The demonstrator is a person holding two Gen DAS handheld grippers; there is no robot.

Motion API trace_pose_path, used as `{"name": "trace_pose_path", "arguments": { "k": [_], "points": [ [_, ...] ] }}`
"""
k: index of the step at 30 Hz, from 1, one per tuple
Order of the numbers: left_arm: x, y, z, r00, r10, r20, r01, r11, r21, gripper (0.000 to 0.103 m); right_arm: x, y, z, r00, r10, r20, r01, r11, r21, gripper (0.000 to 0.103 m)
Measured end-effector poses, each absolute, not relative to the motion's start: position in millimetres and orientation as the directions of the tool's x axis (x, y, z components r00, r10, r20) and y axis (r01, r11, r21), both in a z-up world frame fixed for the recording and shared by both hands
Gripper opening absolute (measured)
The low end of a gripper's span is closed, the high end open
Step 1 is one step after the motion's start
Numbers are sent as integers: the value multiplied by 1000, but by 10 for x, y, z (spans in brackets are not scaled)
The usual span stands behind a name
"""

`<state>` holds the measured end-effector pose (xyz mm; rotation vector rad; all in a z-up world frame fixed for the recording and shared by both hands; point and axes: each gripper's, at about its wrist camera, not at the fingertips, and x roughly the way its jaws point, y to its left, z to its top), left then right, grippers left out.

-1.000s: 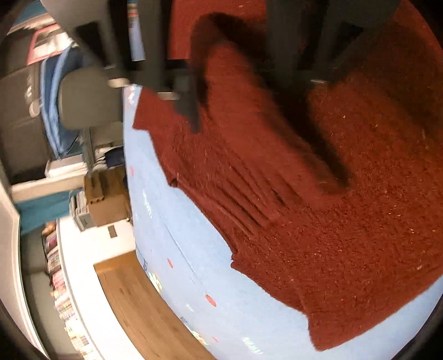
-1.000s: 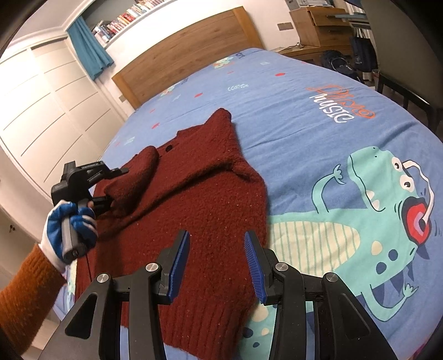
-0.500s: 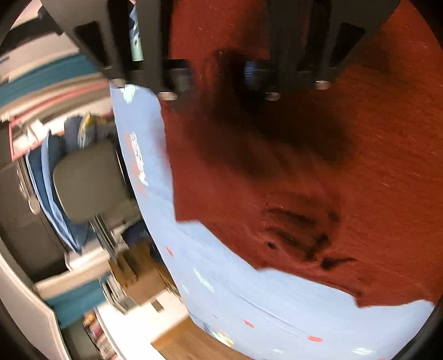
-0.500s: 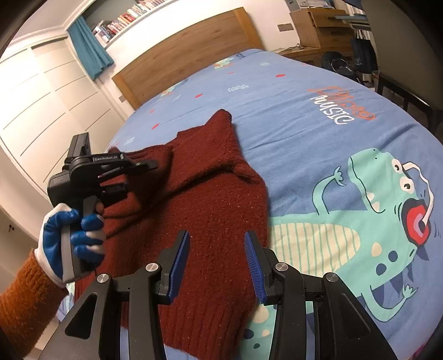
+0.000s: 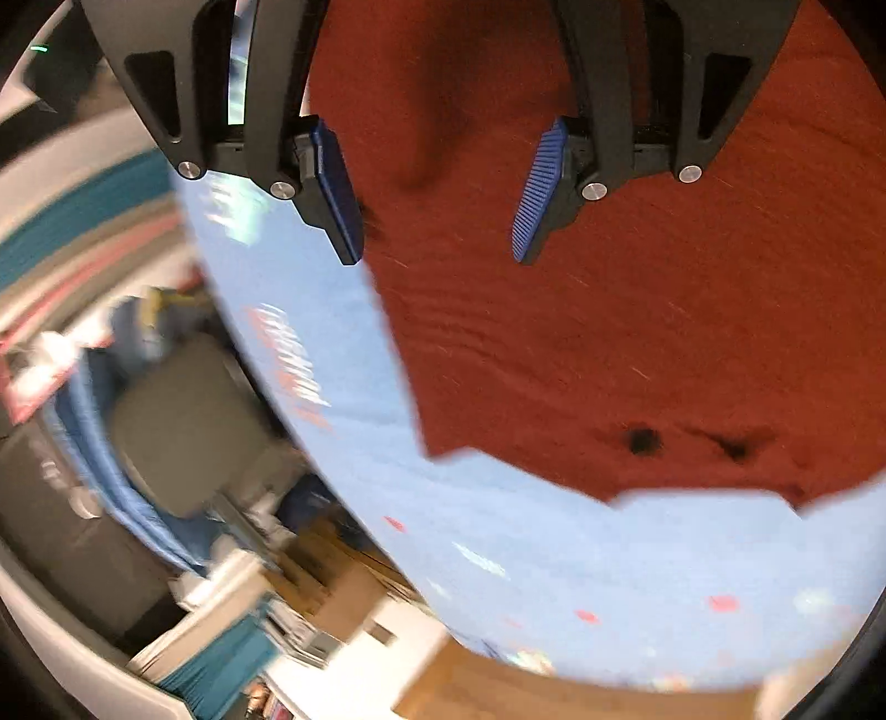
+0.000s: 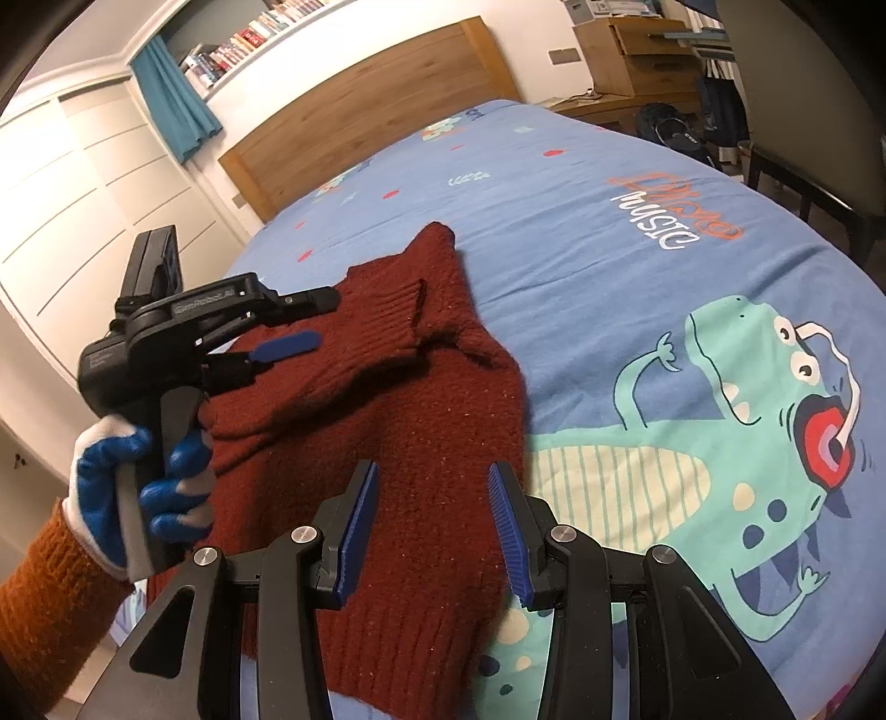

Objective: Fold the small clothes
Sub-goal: 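Open the left tool and lift it away from the folded sleeve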

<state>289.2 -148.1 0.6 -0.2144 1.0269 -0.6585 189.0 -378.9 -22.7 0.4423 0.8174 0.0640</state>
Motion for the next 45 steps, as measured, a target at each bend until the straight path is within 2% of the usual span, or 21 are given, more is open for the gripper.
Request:
{"name": "trace_pose_path", "arguments": {
  "k": [2,5,7,11,15,22,25,30,34,39,45],
  "points": [
    [2889,-1496,-111,383,-499,-778,395,849,-350,50,1884,-3803,-230,688,220,-692,119,906,407,42],
    [2827,-1511,-327,369,-444,-816,388,872,-299,50,1883,-3815,-231,687,217,-694,123,906,404,42],
    [2694,-1526,-337,386,-454,-803,399,867,-298,50,1894,-3812,-230,686,216,-694,122,907,403,42],
    [2608,-1345,-229,345,-548,-762,425,815,-393,50,1915,-3764,-239,680,218,-700,118,910,398,42],
    [2692,-842,-35,445,-480,-756,397,863,-314,51,1938,-3703,-217,678,218,-702,107,916,387,42],
    [2986,361,-187,552,-235,-800,164,971,-172,51,2031,-3601,-193,675,208,-707,104,923,371,42],
    [2952,671,-376,528,-205,-824,100,979,-180,50,2054,-3572,-187,672,205,-712,105,925,365,42],
    [2651,570,-389,554,-192,-811,152,980,-128,53,2064,-3508,-161,664,195,-722,98,934,343,42],
    [2530,655,-420,553,-202,-808,131,979,-156,53,2039,-3470,-122,661,188,-726,94,940,328,42],
    [2285,578,-388,569,-162,-807,138,985,-100,53,1994,-3427,-48,661,176,-730,85,948,305,42],
    [1929,608,-270,553,-155,-818,117,987,-108,53,1892,-3306,30,656,168,-735,72,956,283,42]
  ]
}}
